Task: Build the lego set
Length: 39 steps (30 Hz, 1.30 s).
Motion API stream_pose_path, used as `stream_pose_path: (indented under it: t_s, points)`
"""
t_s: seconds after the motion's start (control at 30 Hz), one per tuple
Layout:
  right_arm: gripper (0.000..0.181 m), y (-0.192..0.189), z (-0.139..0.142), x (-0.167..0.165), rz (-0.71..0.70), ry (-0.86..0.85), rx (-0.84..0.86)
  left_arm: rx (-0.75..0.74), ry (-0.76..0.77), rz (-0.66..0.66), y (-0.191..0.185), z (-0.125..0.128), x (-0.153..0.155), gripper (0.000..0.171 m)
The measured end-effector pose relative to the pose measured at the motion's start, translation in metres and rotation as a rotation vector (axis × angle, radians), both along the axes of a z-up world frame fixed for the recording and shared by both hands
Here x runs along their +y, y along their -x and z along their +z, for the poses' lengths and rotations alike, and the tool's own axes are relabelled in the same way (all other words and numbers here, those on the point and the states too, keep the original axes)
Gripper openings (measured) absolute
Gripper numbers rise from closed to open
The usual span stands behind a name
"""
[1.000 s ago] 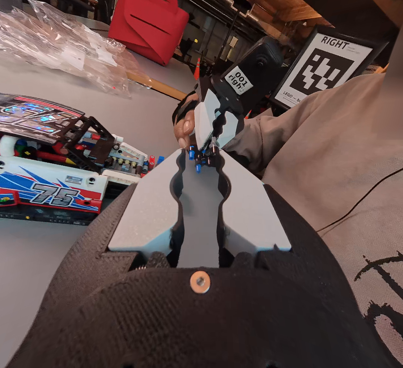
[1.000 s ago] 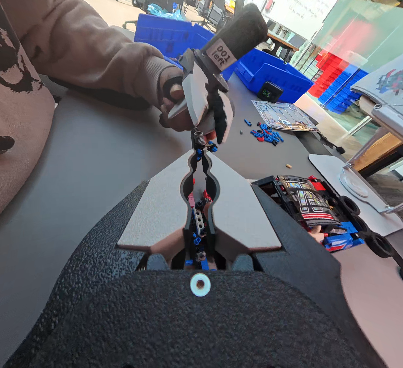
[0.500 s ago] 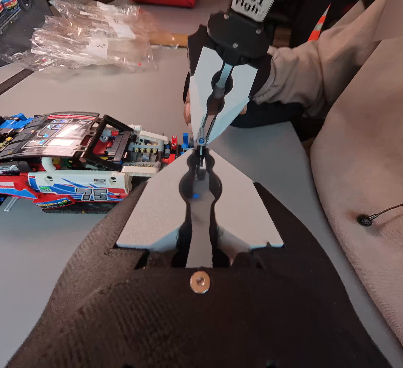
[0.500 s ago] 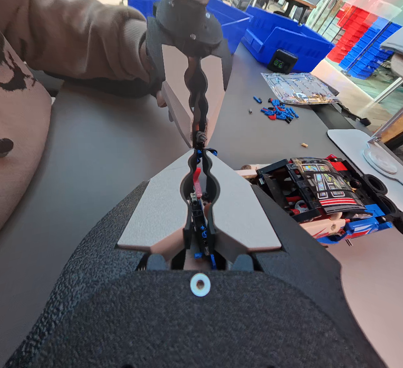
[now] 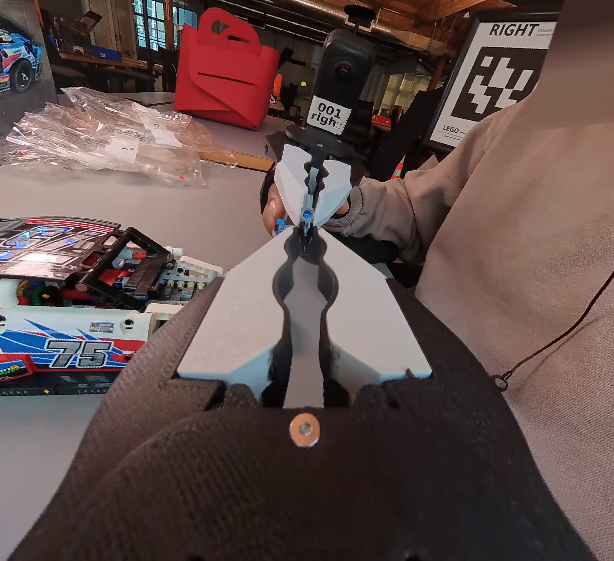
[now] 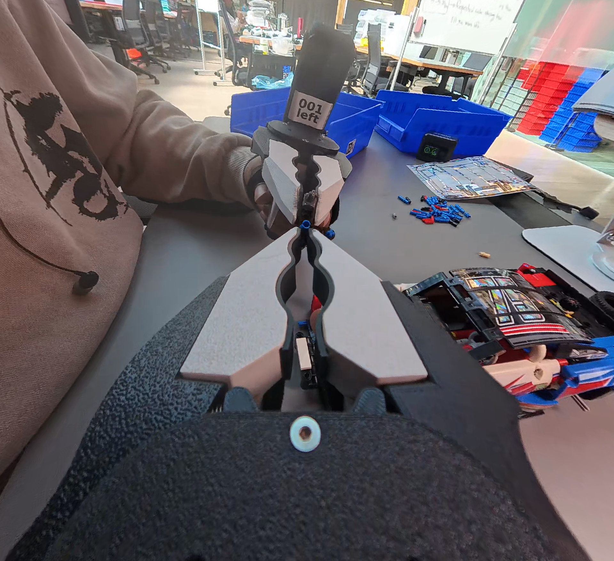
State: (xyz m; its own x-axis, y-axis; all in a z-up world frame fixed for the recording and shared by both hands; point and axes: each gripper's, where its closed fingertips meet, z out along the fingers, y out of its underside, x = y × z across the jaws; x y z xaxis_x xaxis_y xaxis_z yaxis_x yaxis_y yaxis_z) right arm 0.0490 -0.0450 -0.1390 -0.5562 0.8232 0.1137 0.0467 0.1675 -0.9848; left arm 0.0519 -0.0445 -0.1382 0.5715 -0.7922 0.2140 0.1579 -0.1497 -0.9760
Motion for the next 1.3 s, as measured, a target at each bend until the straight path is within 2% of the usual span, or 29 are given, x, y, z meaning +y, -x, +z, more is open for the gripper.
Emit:
stream_pose_path:
  t_s: [0.13,0.23,0.37,0.47,0.6,0.73,0.87,1.07,1.23,1.3]
  points:
    - [0.0,0.001,-0.005,0.006,-0.012,0.011,-0.031,0.047,0.0,0.025,0.004,-0.006,0.002,0.006]
    - [0.001,0.0,0.005,0.014,-0.032,0.063,0.006,0.02,-0.001,0.035,0.01,-0.004,0.002,0.006]
    - [0.03,0.002,0.001,0.017,-0.041,0.063,-0.026,-0.028,-0.023,0.012,0.008,0.003,0.0,0.006]
    - [0.036,0.006,-0.002,0.006,-0.021,0.071,-0.033,-0.053,-0.038,-0.016,0.002,0.006,-0.002,0.005]
    - [0.022,0.009,-0.006,-0.001,-0.012,0.062,-0.051,-0.027,-0.035,-0.019,0.0,0.002,-0.002,0.006]
    - [0.022,0.009,-0.019,0.009,-0.044,0.009,-0.133,0.153,0.008,0.044,0.007,-0.02,0.004,0.009]
    - [0.021,0.01,-0.051,0.023,-0.097,-0.172,-0.264,0.341,0.071,0.067,0.012,-0.044,0.008,0.015]
    - [0.021,0.011,-0.076,0.013,-0.051,-0.306,-0.355,0.554,0.113,0.076,0.008,-0.074,0.008,0.007]
    - [0.014,0.012,-0.084,0.017,-0.071,-0.349,-0.359,0.595,0.165,0.105,0.01,-0.085,0.01,0.006]
    - [0.021,0.009,-0.085,0.018,-0.063,-0.368,-0.358,0.586,0.182,0.105,0.008,-0.088,0.01,0.006]
